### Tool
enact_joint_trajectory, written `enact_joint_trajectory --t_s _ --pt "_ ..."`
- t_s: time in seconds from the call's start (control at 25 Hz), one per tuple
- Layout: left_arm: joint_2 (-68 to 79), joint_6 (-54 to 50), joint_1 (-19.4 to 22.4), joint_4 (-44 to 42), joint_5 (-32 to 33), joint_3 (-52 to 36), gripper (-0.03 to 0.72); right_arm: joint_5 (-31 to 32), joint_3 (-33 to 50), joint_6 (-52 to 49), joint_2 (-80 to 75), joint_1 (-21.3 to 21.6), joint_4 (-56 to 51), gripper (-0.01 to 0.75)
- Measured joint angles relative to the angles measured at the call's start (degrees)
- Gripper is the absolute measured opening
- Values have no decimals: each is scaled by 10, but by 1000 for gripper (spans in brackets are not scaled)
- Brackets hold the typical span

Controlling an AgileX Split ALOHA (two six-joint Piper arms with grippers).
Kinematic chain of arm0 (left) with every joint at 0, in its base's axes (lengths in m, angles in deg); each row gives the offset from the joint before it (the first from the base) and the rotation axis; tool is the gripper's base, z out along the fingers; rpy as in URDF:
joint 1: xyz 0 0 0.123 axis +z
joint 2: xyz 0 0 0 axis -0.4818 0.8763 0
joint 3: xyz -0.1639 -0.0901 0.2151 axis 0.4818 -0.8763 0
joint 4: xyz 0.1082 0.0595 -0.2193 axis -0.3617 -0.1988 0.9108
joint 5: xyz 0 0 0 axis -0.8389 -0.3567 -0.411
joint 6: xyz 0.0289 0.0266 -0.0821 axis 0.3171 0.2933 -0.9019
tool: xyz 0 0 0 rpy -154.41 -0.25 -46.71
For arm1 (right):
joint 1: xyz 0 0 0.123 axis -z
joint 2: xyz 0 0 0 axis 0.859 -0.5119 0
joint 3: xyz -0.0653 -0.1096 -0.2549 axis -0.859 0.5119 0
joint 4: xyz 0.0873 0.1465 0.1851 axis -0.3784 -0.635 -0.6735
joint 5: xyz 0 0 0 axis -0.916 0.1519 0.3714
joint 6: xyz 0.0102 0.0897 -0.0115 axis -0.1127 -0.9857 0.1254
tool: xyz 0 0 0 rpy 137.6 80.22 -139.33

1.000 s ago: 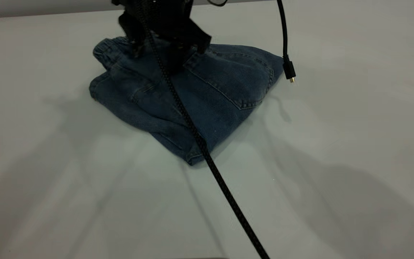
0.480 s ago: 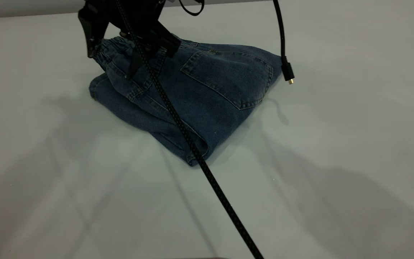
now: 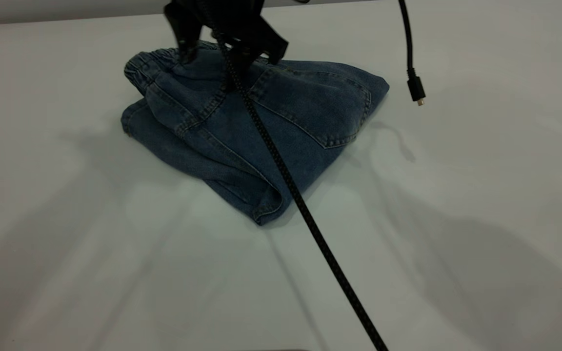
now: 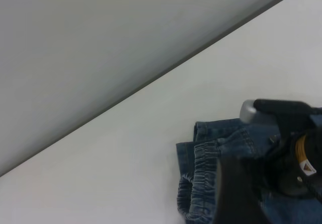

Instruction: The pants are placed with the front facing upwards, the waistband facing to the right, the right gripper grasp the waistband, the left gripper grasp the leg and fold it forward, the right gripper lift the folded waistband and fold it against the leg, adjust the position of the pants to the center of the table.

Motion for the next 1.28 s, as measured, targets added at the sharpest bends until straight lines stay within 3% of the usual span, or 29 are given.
enact_joint_trajectory --t_s 0.48,1.28 --pt "0 2 0 -6 1 0 357 -25 -3 -18 -54 -1 -27 470" --pt "6 2 0 -21 4 0 357 47 -16 278 -71 -45 9 439"
